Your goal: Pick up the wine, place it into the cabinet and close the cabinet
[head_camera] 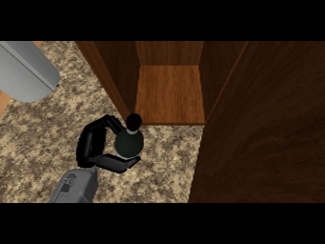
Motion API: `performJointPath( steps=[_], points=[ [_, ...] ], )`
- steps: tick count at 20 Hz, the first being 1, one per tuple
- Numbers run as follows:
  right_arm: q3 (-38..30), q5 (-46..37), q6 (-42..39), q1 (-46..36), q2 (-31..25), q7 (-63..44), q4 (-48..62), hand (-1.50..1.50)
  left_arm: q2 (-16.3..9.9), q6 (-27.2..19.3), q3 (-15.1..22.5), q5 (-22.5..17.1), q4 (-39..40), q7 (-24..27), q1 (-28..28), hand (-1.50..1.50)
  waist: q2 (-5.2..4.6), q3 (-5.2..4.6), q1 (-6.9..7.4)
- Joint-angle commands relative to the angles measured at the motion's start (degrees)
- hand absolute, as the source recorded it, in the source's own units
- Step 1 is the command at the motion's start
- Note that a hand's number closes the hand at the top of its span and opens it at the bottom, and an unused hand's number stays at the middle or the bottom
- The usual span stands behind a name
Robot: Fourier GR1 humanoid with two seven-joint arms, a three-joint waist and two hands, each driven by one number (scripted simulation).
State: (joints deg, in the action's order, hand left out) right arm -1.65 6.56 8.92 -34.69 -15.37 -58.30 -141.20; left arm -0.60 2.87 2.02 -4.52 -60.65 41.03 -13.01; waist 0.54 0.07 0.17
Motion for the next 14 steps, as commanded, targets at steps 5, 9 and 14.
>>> performJointPath(
  steps=[5,9,14],
  points=[
    [-1.31,6.26,-0.85,2.23,0.44,-2.42,-5.64,-1.50,0.59,-8.78,12.56,-8.84,-18.91,-15.34,1.48,1.50,-0.14,-0.03,-0.48],
    [-0.67,4.61,-0.72,1.70,1.06,-1.01,-3.14,-1.50,0.60,-13.08,13.47,-8.74,-29.30,-26.80,0.00,1.50,-0.22,-0.03,0.00],
    [-2.69,7.05,-0.78,1.57,0.71,-2.51,-3.82,-1.50,0.60,-27.39,19.20,-8.57,-27.78,-33.57,-11.48,1.50,-0.32,-0.03,-0.90]
  ],
)
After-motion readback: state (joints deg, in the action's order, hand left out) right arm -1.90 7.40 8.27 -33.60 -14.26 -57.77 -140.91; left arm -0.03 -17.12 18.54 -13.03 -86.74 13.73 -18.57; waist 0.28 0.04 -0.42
